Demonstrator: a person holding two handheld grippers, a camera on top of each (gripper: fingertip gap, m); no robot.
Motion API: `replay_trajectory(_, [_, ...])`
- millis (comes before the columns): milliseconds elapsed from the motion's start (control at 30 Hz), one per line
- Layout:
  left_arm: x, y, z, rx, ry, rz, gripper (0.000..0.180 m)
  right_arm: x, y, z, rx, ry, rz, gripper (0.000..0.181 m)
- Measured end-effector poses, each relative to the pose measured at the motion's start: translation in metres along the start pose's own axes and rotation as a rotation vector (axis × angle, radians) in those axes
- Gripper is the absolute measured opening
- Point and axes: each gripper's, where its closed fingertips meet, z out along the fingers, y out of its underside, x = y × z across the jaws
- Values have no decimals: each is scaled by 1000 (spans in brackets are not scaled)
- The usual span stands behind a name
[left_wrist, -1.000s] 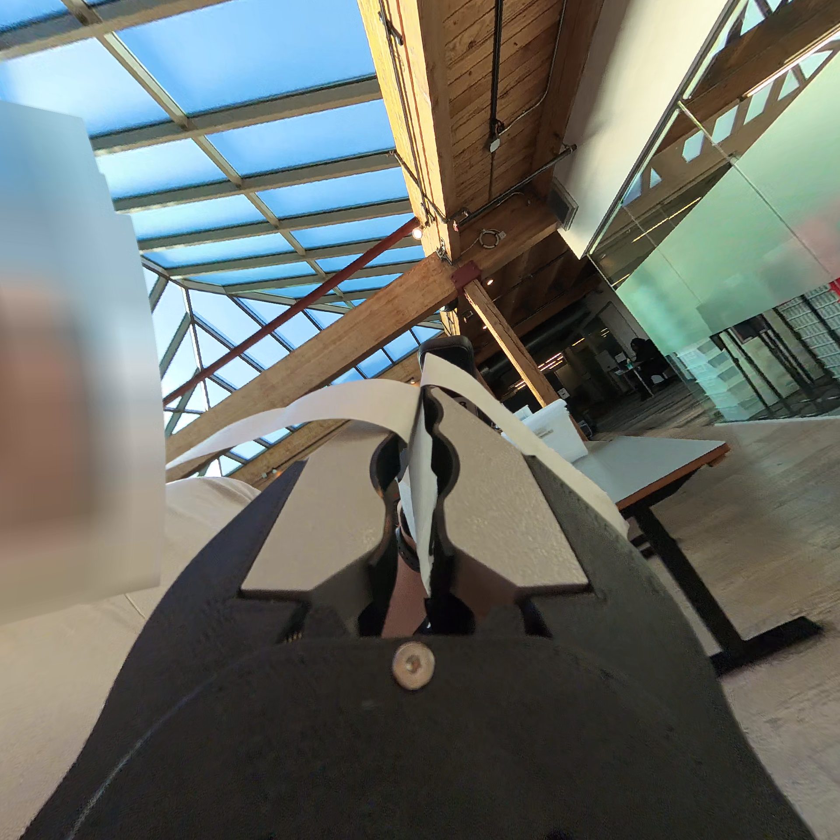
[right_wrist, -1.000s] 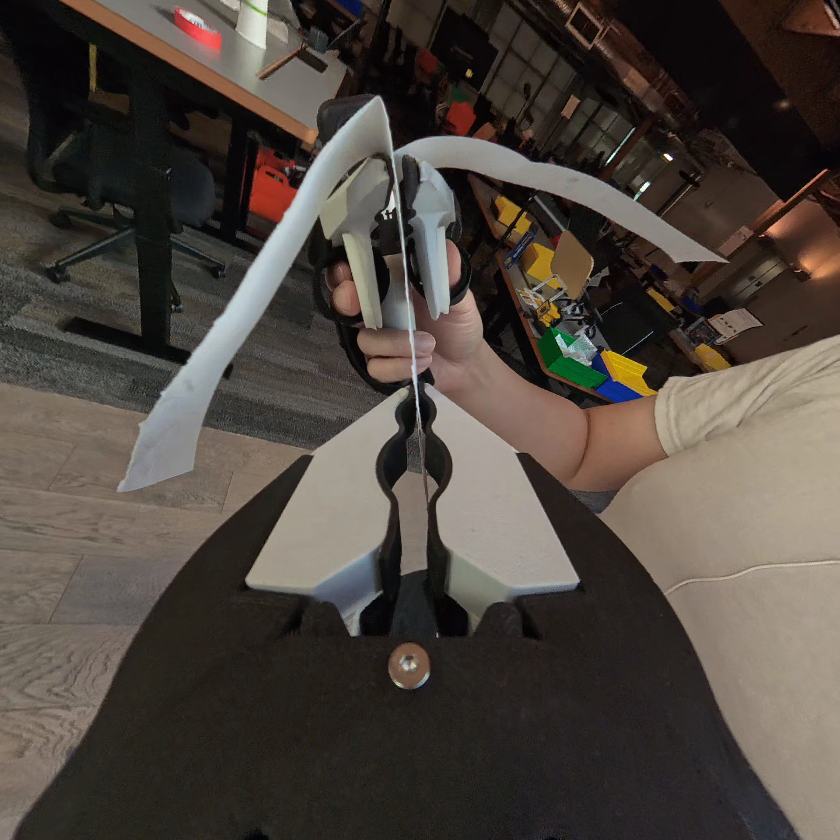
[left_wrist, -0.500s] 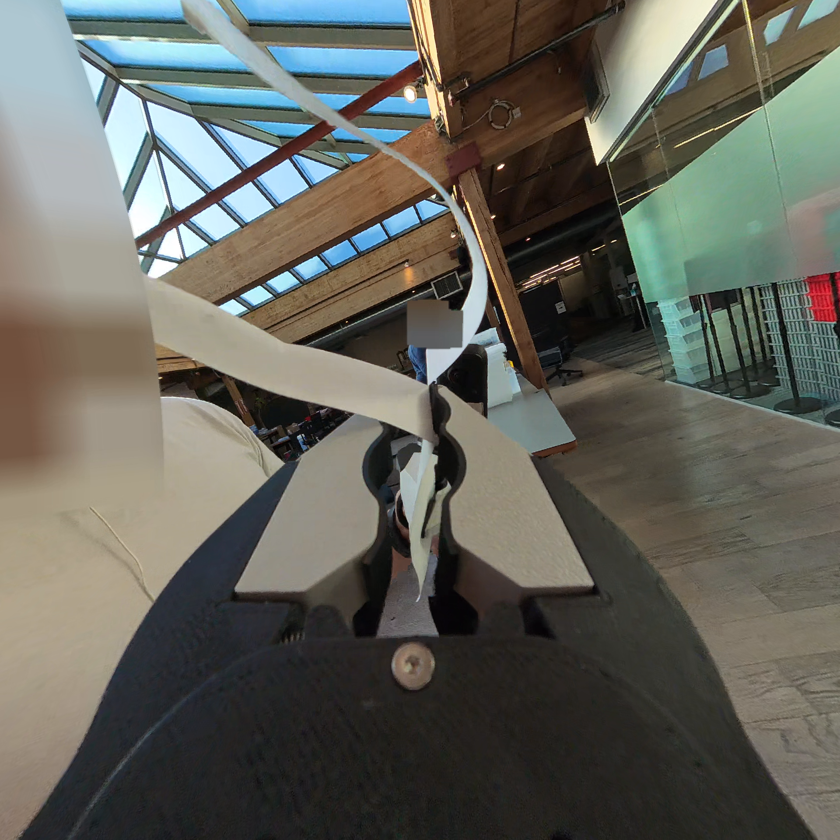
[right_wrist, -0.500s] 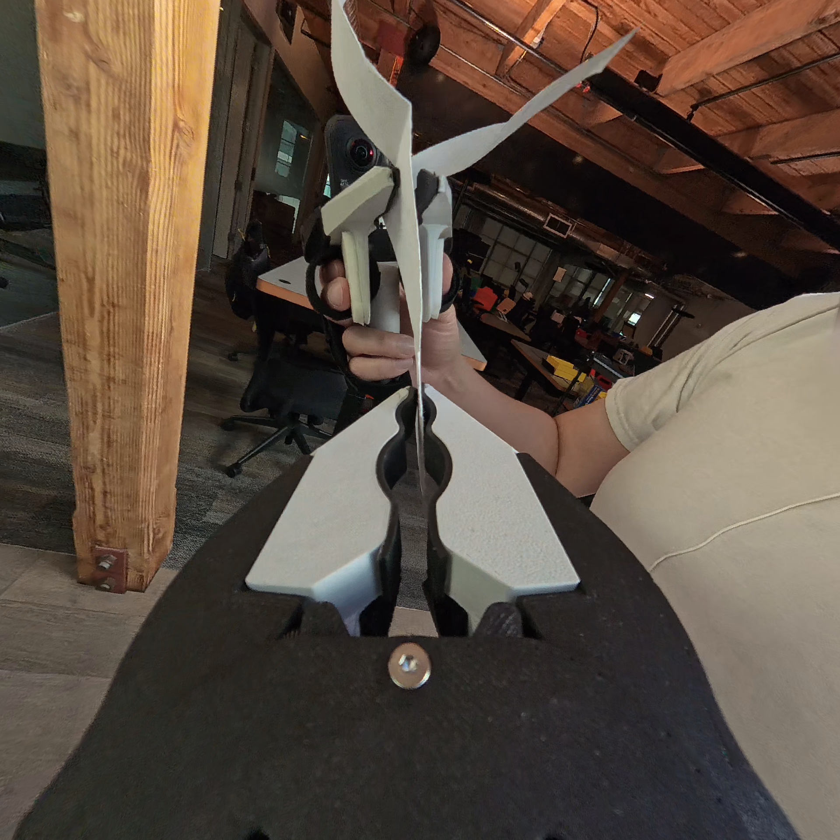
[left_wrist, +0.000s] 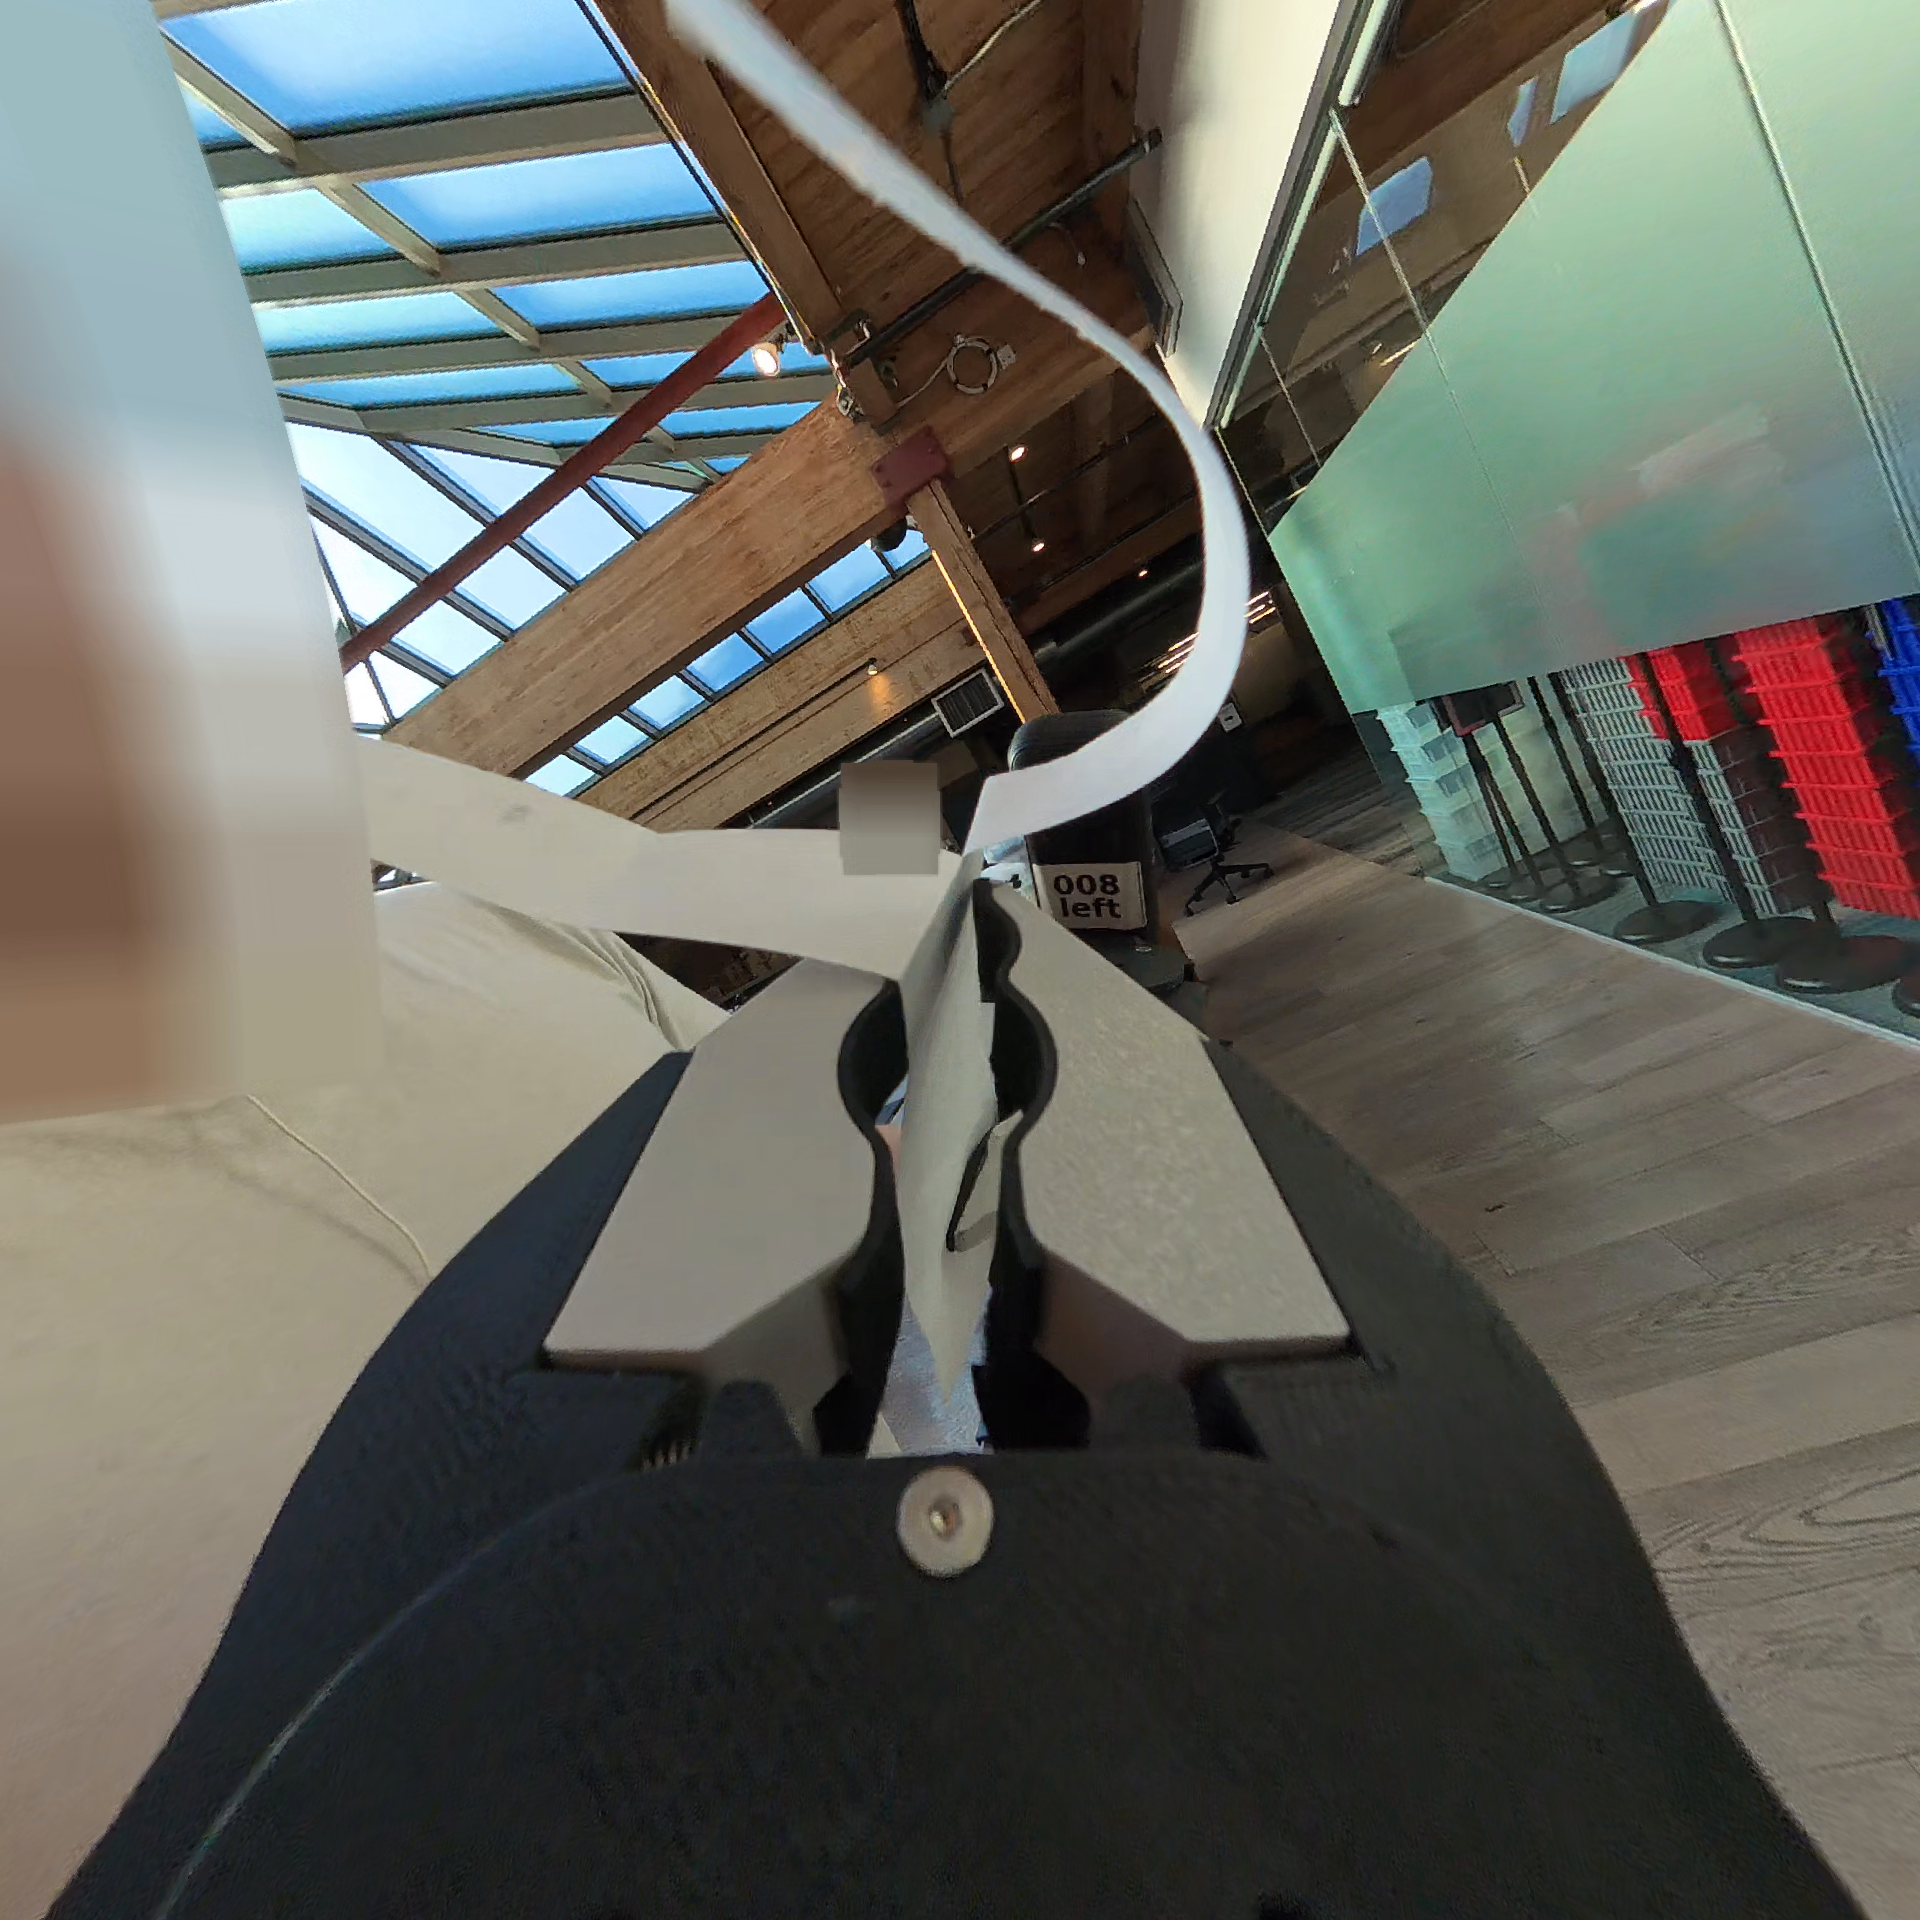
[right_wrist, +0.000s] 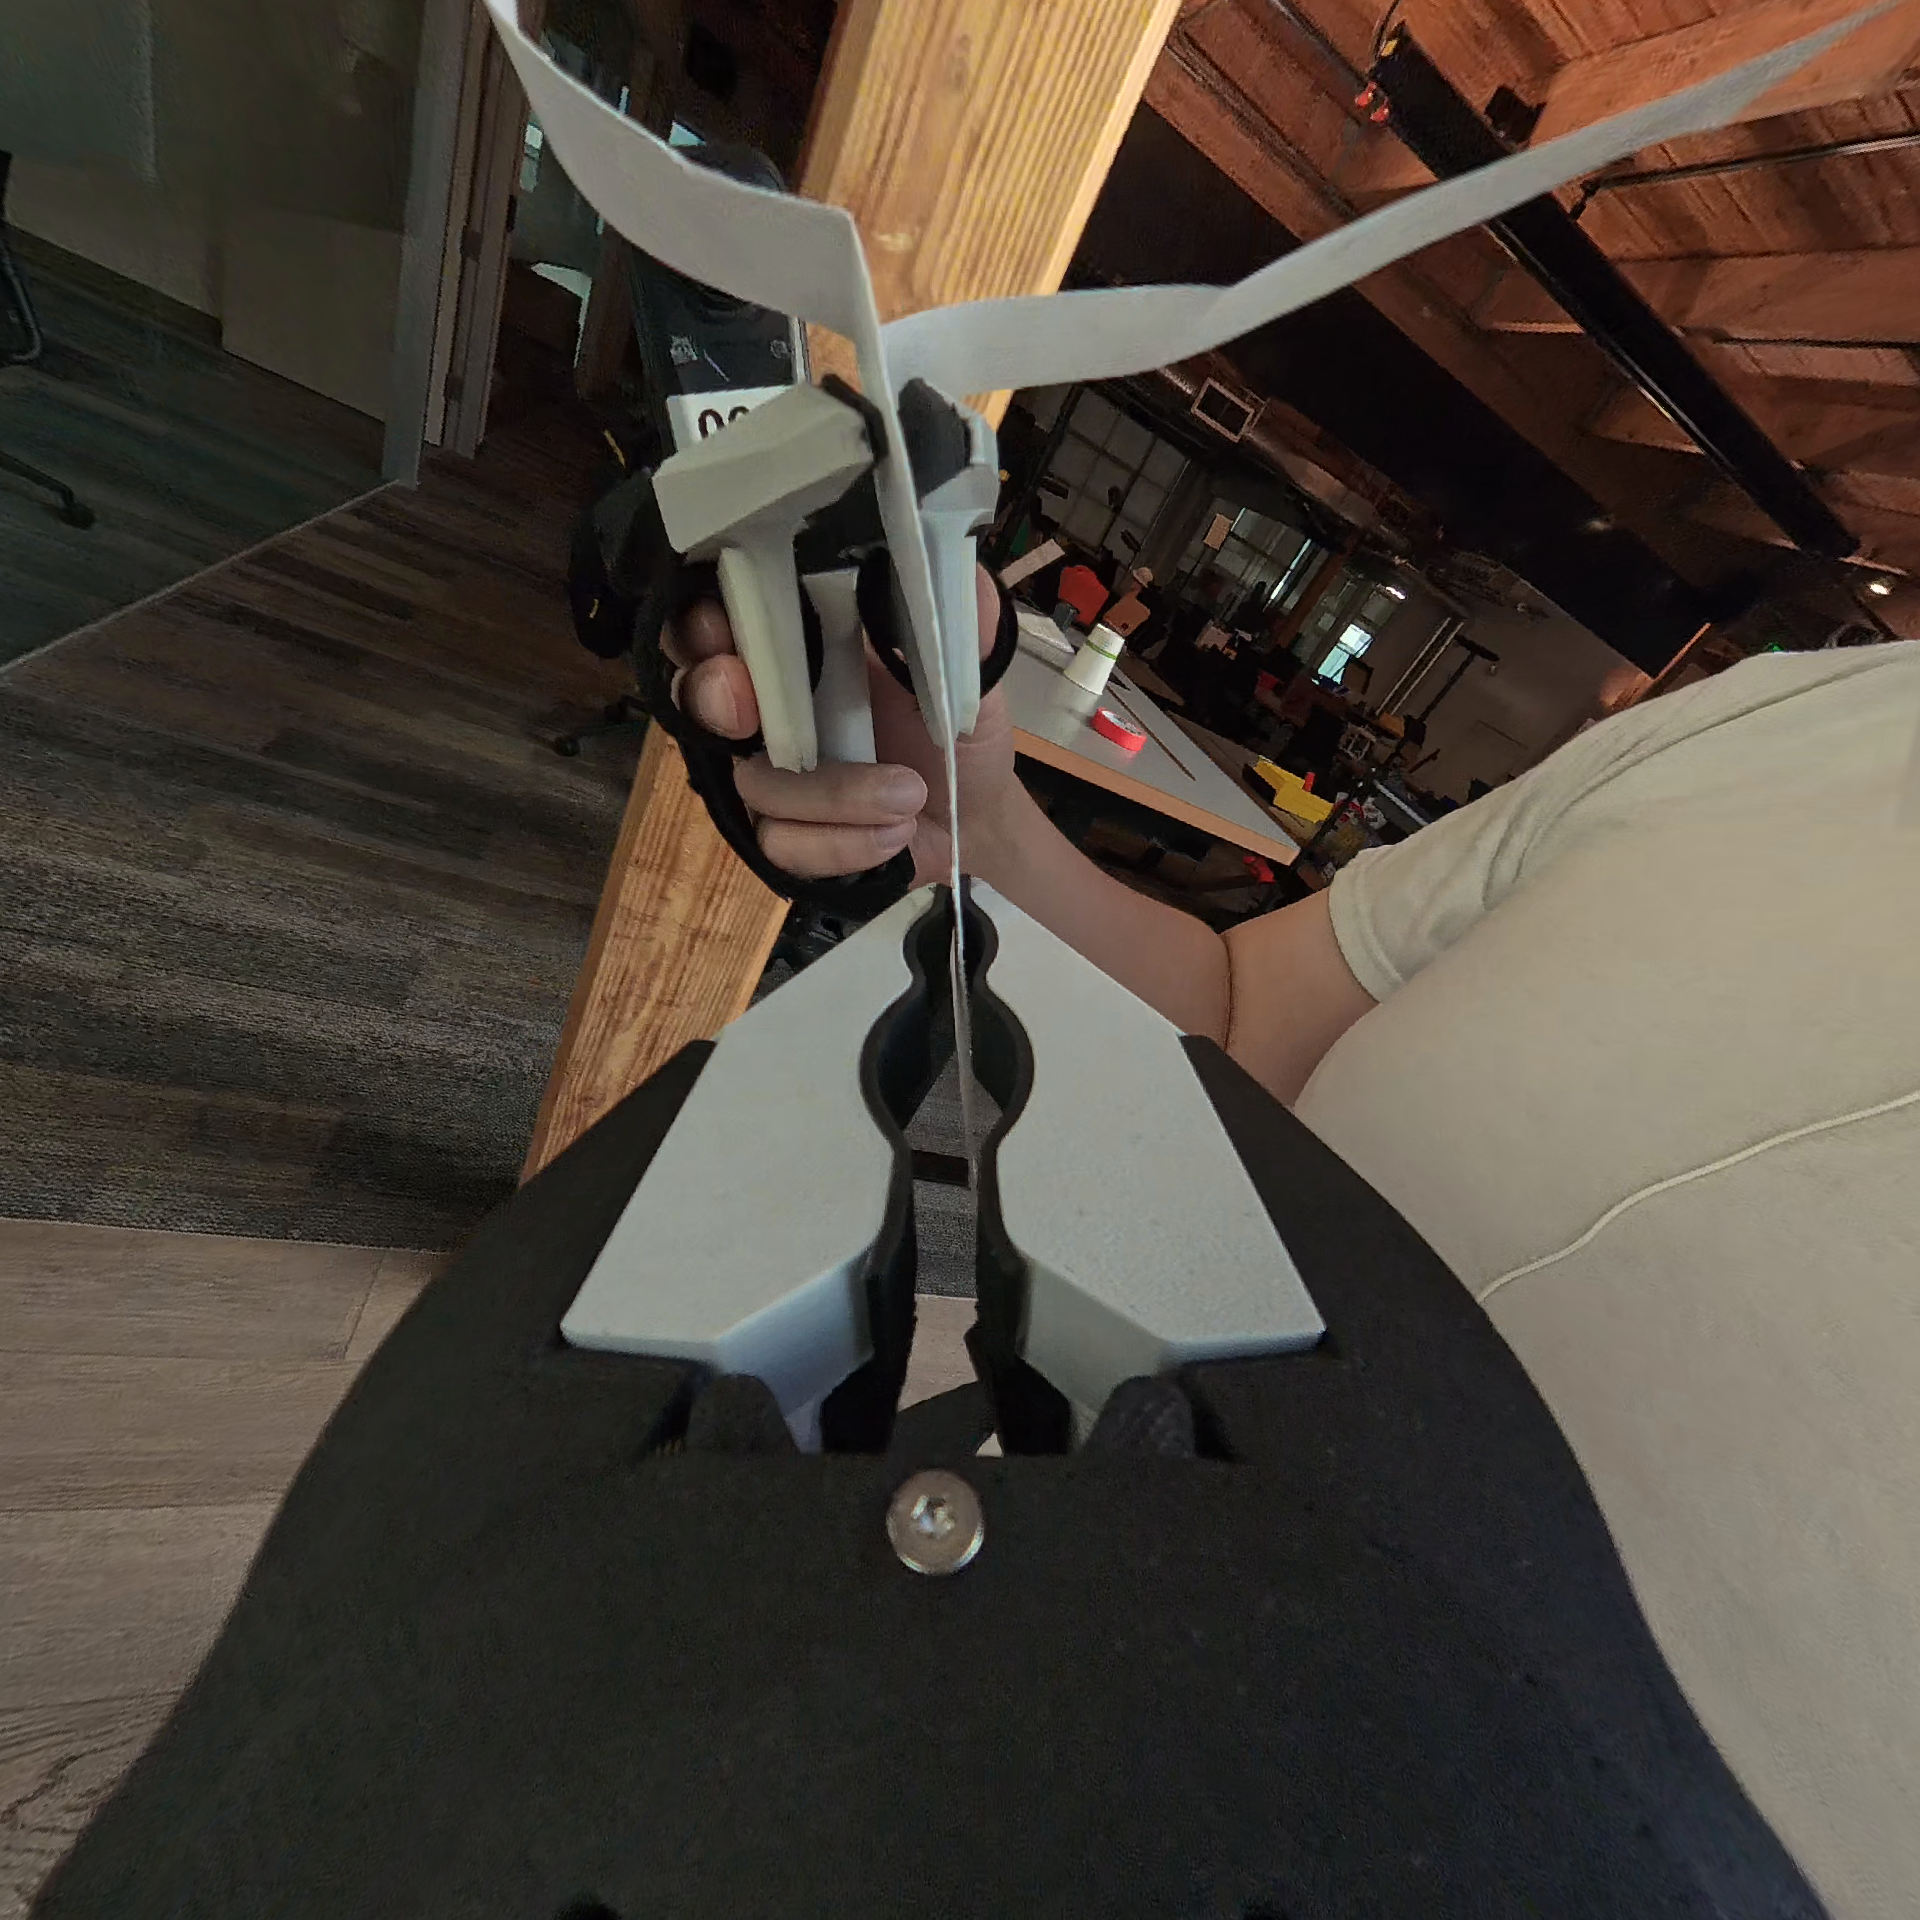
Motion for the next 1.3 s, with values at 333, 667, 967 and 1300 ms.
replay_trajectory(333, [332, -201, -52, 54, -28, 141, 0, -339, -160, -27, 189, 21, -150, 0])
replay_trajectory(667, [631, -371, -38, 70, -70, 67, 0, -646, -304, -100, 234, -42, 5, 0])
replay_trajectory(967, [913, -500, -71, 177, 102, 111, 0, -931, -389, -164, -3, -70, -86, 2])
replay_trajectory(1300, [1256, -643, -102, 37, 127, 146, 0, -1280, -495, -216, 105, -282, -179, 0])
